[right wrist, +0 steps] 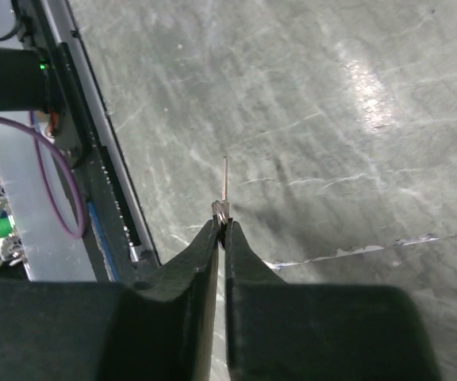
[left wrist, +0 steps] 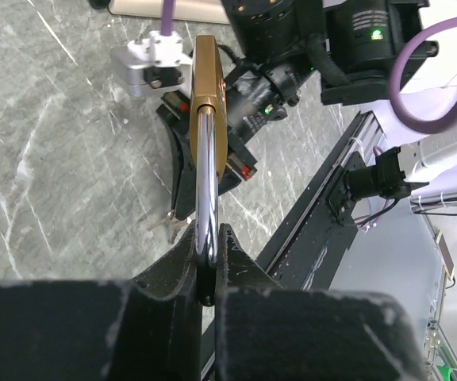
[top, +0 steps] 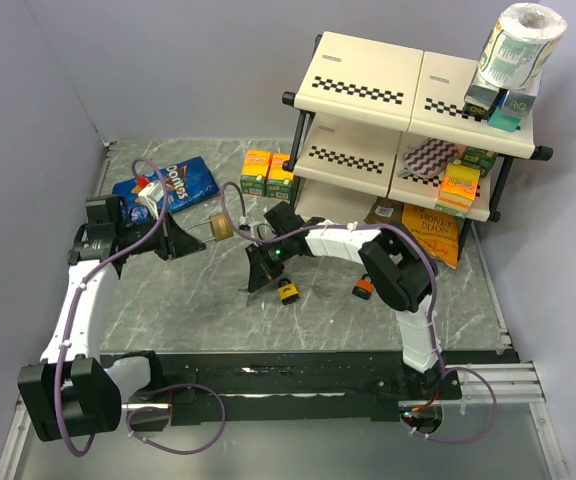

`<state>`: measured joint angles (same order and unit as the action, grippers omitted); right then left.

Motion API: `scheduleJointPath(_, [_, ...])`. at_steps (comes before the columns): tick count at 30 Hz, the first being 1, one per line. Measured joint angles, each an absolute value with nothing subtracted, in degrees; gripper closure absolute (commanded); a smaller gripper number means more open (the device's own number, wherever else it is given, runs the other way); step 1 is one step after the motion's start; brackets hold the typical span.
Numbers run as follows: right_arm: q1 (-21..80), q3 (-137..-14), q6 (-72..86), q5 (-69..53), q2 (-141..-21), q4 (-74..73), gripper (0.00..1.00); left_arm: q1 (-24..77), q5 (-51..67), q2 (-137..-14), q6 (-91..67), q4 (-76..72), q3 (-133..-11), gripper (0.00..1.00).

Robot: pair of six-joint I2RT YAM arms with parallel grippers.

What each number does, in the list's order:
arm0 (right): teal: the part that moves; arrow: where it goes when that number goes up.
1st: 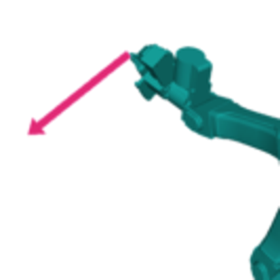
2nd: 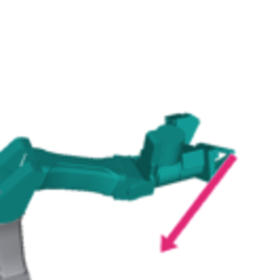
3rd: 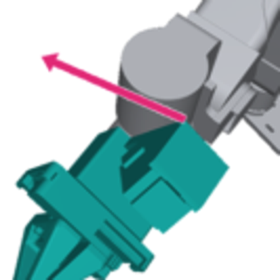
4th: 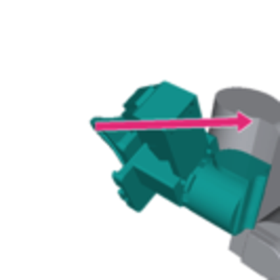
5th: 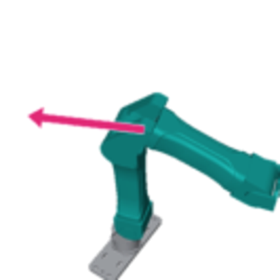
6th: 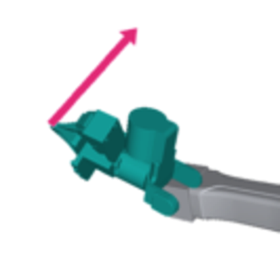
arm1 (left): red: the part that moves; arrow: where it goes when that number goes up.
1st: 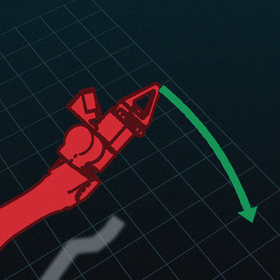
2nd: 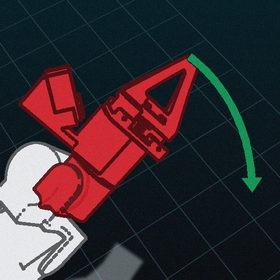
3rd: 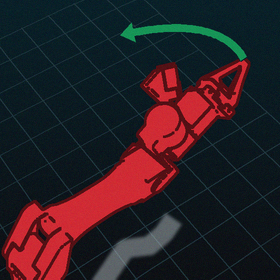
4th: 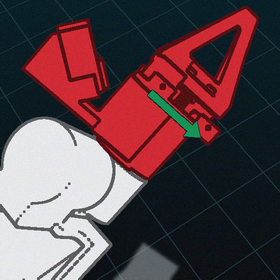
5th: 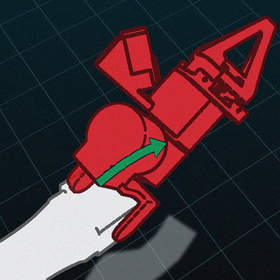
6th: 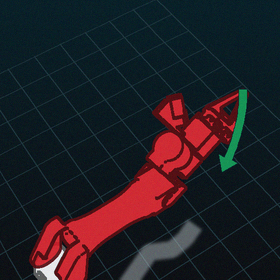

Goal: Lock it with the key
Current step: Place the key at the center of the board.

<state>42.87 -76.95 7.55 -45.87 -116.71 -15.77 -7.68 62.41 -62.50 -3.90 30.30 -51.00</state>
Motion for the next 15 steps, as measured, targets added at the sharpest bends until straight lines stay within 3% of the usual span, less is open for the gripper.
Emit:
scheduleJointPath(3, [42.9,-76.9,8.5,-45.8,-117.7,-15.2,0.48,-7.7,62.4,-62.5,-3.7,30.3,-51.0,0.99])
scheduleJointPath(8, [42.7,-76.9,9.4,-45.8,-117.9,-14.0,0.28,-7.7,62.3,-62.6,-3.1,30.9,-51.0,0.99])
scheduleJointPath(9, [42.6,-76.8,9.4,-45.9,-117.7,-13.7,0.17,-7.7,62.6,-62.7,-2.1,31.3,-51.0,0.99])
scheduleJointPath(12, [41.8,-76.1,8.6,-46.6,-115.8,-13.6,0.05,-7.7,63.4,-63.3,2.8,34.5,-51.4,0.99])
scheduleJointPath(15, [40.2,-74.5,6.0,-48.6,-110.5,-13.9,0.01,-7.7,64.9,-64.8,12.2,41.6,-53.4,0.99])
